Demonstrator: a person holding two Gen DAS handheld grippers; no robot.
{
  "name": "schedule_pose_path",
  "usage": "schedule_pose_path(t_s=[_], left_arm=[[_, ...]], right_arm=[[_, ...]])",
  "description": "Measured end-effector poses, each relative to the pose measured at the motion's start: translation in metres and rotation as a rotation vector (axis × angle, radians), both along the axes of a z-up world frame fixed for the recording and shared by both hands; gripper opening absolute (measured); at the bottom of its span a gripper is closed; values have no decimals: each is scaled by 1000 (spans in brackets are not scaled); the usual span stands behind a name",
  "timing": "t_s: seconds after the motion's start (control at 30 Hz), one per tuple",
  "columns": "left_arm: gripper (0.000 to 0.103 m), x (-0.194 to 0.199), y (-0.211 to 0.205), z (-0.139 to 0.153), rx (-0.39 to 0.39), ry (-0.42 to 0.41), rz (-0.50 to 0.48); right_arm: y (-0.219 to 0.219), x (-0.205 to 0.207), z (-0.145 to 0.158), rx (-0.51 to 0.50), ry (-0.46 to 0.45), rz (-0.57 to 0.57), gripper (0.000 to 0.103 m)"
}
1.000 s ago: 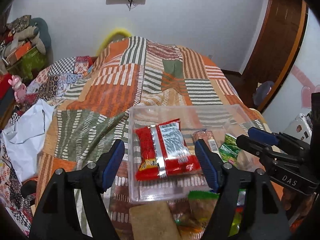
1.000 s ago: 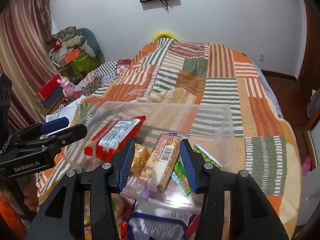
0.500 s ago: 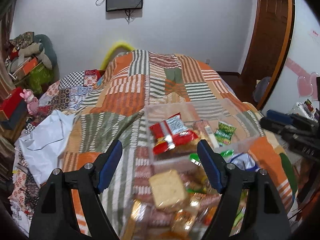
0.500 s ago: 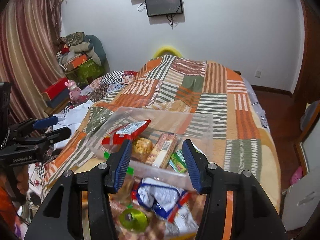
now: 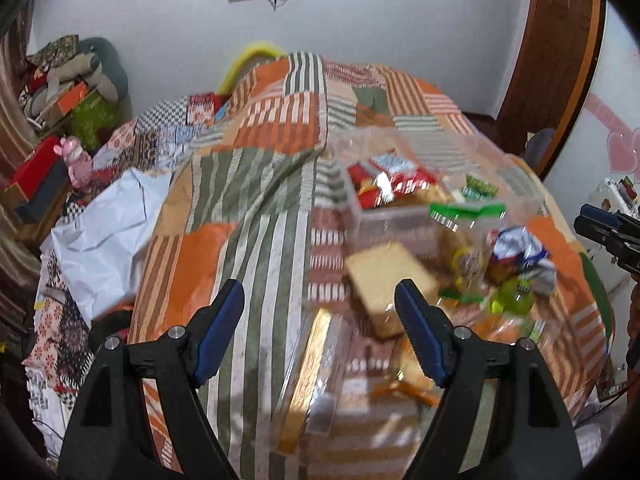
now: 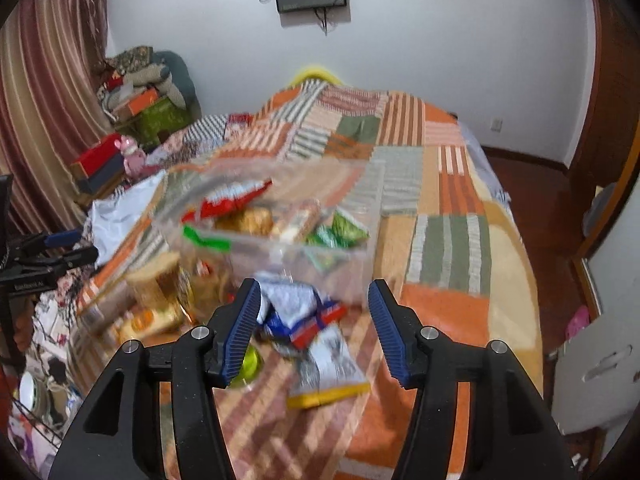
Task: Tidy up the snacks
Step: 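Grasp the gold-striped wafer pack with left tool while right tool grasps white-yellow bag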
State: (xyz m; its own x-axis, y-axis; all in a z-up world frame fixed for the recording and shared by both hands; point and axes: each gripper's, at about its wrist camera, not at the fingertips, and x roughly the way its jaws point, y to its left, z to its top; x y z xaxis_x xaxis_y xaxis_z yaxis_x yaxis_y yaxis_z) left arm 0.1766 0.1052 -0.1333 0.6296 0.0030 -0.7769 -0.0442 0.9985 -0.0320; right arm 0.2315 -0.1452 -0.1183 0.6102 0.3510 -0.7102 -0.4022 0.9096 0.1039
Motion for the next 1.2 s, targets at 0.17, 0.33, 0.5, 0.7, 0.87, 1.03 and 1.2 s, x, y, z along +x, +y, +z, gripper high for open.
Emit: schedule_pose_path(t_s=[0.17, 0.33, 0.5, 0.7, 0.87, 1.03, 1.2], left_arm=[[78, -3, 4, -27, -8, 71, 4], [78, -3, 2, -52, -24, 129, -1], [78, 4, 3, -73, -29, 182, 5], [74, 3, 10, -86, -83, 197, 20], [58, -5, 7, -83, -81, 169, 18], [41, -12, -2, -78, -30, 150, 30], [39, -16, -6, -73, -22, 143, 29]], right_arm=[[-7, -1, -26, 7, 88, 12, 53], [-9, -5, -44, -21, 133, 28, 53], [-7, 0, -58, -34, 173, 33, 53], [-5, 9, -68, -23, 202, 33, 55], [-3, 11, -72, -8, 213, 38, 56], [0, 7, -72, -22, 206, 50, 54], [4, -4, -66, -31, 191, 95, 47]])
